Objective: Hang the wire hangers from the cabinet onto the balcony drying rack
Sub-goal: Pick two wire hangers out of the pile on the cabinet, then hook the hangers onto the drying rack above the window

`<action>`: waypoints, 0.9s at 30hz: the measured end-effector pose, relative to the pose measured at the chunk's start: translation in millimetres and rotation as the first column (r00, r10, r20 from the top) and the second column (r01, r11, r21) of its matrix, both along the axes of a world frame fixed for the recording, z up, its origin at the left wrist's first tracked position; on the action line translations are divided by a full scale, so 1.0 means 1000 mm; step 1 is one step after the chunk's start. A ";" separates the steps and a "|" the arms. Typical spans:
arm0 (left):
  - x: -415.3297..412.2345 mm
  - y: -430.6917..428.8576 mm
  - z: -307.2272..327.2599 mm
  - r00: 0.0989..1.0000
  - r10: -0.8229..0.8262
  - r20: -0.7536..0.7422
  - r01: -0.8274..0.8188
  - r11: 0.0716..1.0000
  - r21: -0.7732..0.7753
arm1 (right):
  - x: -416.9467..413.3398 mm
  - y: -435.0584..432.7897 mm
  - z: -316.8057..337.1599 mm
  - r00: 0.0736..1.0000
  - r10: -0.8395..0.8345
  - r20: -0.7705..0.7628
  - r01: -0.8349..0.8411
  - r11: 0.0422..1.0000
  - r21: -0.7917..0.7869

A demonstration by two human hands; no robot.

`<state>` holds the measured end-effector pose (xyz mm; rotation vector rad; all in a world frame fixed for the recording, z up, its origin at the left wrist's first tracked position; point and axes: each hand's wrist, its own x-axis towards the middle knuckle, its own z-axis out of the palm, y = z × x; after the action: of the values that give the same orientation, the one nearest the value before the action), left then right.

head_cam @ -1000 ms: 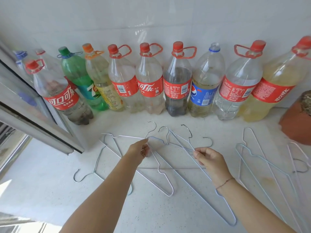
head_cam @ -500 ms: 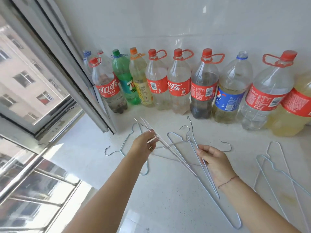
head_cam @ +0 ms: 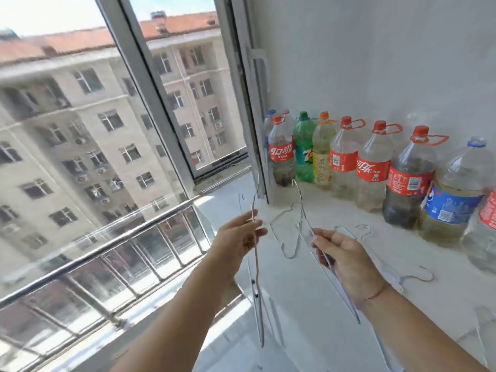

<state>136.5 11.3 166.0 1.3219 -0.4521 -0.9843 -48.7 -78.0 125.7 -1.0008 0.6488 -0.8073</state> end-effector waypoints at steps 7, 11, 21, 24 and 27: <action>0.004 0.142 0.057 0.979 0.197 0.047 -0.190 0.974 -0.122 | 0.048 0.090 0.059 0.941 0.331 0.070 -0.328 0.943 -0.047; 0.007 0.221 0.087 0.952 0.306 0.019 -0.298 0.938 -0.178 | 0.077 0.150 0.090 0.870 0.479 0.112 -0.470 0.877 -0.098; 0.047 0.397 0.161 0.800 0.597 0.058 -0.572 0.788 -0.228 | 0.174 0.294 0.166 0.670 0.702 0.242 -0.672 0.712 -0.202; 0.071 0.438 0.188 0.751 0.655 0.077 -0.620 0.741 -0.259 | 0.203 0.334 0.193 0.640 0.734 0.228 -0.671 0.678 -0.300; 0.099 0.469 0.217 0.704 0.705 0.087 -0.657 0.693 -0.296 | 0.232 0.373 0.220 0.625 0.750 0.216 -0.655 0.654 -0.378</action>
<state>235.1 480.6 382.6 1.2163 -0.1757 -0.1532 183.6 295.1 346.1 -1.1947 -0.2137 -0.3316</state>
